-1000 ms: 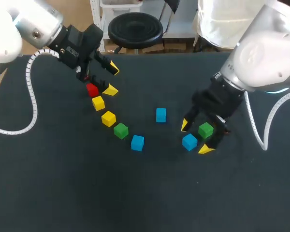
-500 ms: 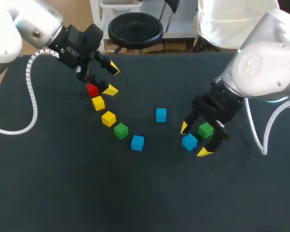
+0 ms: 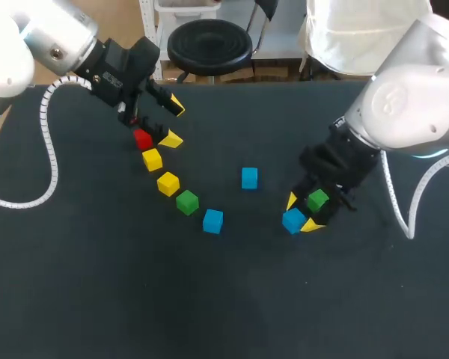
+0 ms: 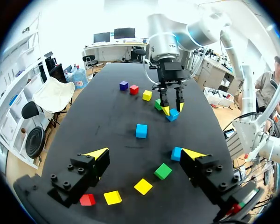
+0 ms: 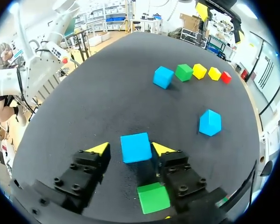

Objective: Place the blue cubes, place green cubes on the blue cubes, place the yellow cubes on the green cubes, then place the red cubes on the yellow cubes, and place purple cube on the red cubes.

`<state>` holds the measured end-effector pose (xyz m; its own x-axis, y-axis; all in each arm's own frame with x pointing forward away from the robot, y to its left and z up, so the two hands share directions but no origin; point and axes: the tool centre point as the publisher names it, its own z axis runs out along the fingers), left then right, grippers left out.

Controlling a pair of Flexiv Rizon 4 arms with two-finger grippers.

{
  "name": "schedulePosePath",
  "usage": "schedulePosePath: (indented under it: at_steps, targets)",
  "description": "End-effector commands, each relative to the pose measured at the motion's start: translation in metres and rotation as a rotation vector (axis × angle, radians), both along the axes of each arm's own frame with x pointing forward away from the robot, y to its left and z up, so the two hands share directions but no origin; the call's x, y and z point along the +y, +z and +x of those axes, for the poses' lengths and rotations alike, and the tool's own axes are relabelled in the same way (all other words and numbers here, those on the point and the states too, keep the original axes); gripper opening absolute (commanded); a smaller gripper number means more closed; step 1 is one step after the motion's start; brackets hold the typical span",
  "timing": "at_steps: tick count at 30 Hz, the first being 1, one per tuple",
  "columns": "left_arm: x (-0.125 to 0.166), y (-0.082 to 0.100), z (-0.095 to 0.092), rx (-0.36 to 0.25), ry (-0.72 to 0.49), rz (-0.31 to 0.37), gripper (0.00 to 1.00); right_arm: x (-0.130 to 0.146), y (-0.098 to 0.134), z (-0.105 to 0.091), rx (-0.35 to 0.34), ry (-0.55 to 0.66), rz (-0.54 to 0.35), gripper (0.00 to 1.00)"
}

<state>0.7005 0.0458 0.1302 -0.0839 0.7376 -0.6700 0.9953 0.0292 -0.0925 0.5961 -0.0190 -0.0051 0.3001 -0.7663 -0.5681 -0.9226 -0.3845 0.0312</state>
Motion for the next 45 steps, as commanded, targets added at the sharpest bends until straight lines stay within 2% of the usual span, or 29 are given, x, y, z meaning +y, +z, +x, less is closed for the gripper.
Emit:
schedulePosePath:
  at_steps: [1, 6, 7, 8, 10, 15, 21, 24, 29, 34, 36, 45]
  targets:
    - [0.0, 0.0, 0.0, -0.001, 0.0, 0.001, 1.0, 0.002, -0.001, 0.004, 0.001, 0.0, -0.001, 0.45]
    - [0.0, 0.0, 0.0, -0.001, 0.0, 0.001, 1.0, 0.004, -0.003, 0.006, 0.0, -0.004, -0.004, 0.41]
    - [0.0, 0.0, 0.0, -0.001, 0.0, 0.001, 1.0, 0.005, -0.003, 0.006, -0.001, -0.009, -0.004, 0.37]
    - [0.0, 0.0, 0.0, -0.001, 0.0, 0.001, 1.0, 0.005, -0.004, 0.007, -0.001, -0.013, -0.005, 0.3]
    - [0.0, 0.0, 0.0, -0.001, 0.0, 0.001, 1.0, 0.006, -0.005, 0.007, -0.002, -0.02, -0.009, 0.0]
    - [0.0, 0.0, 0.0, -0.001, 0.0, 0.001, 1.0, 0.006, -0.003, 0.009, -0.003, -0.069, -0.004, 0.0]
    - [0.0, 0.0, 0.0, -0.001, 0.0, 0.001, 1.0, 0.002, 0.005, 0.014, 0.081, -0.228, -0.009, 0.0]
    - [0.0, 0.0, 0.0, -0.001, 0.0, 0.001, 1.0, 0.002, 0.011, 0.015, 0.099, -0.3, -0.006, 0.0]
    - [0.0, 0.0, 0.0, -0.001, 0.0, 0.001, 1.0, 0.005, 0.024, 0.017, 0.082, -0.333, 0.004, 0.0]
    - [0.0, 0.0, 0.0, -0.001, 0.0, 0.001, 1.0, 0.01, 0.036, 0.025, 0.049, -0.357, -0.033, 0.0]
    - [0.0, 0.0, 0.0, -0.001, 0.0, 0.001, 1.0, 0.011, 0.04, 0.03, 0.047, -0.382, -0.079, 0.0]
    - [0.0, 0.0, 0.0, -0.001, 0.0, 0.001, 1.0, 0.023, 0.06, 0.043, 0.009, -0.419, -0.088, 0.0]
